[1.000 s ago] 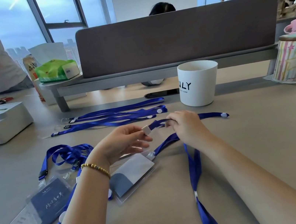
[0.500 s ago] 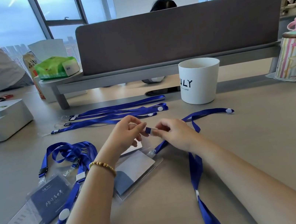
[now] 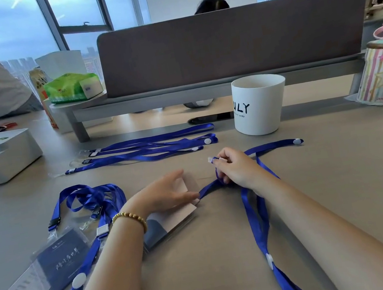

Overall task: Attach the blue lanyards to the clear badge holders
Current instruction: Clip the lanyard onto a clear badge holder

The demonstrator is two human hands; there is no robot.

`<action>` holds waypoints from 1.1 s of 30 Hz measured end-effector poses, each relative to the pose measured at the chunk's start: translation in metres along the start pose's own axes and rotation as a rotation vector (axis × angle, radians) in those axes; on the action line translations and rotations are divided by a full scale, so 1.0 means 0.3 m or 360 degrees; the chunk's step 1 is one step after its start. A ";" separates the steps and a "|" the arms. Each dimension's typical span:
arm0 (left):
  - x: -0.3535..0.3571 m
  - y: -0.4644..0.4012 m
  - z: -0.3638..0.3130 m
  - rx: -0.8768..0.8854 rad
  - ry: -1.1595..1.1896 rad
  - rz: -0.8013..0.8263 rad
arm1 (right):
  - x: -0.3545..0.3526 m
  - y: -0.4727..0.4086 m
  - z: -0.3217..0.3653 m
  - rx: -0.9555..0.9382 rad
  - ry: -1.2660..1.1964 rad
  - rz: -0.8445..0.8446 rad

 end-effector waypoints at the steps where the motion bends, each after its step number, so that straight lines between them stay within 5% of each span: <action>1: -0.002 -0.003 0.007 0.0016 0.0040 -0.0030 | -0.001 0.003 -0.001 0.0013 -0.0025 0.0033; 14: 0.005 -0.034 0.033 -0.0263 -0.0280 -0.0306 | 0.014 0.012 0.017 -0.0092 0.0159 0.0070; 20: 0.034 -0.034 0.013 -0.0134 -0.0156 -0.0451 | 0.011 0.008 0.040 0.0031 0.0294 0.0027; 26: 0.049 -0.037 -0.003 -0.0030 -0.0008 -0.0577 | 0.006 0.009 0.037 0.0387 -0.0330 0.0285; 33: 0.031 -0.043 -0.018 -0.0029 0.0442 -0.0475 | 0.005 0.032 0.050 0.0120 -0.0221 0.0226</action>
Point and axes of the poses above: each hand's wrist, its own y-axis away from the middle knuckle, its own x-axis out of the palm, z = x × y, the point moved 1 cm from there along -y, towards the middle knuckle
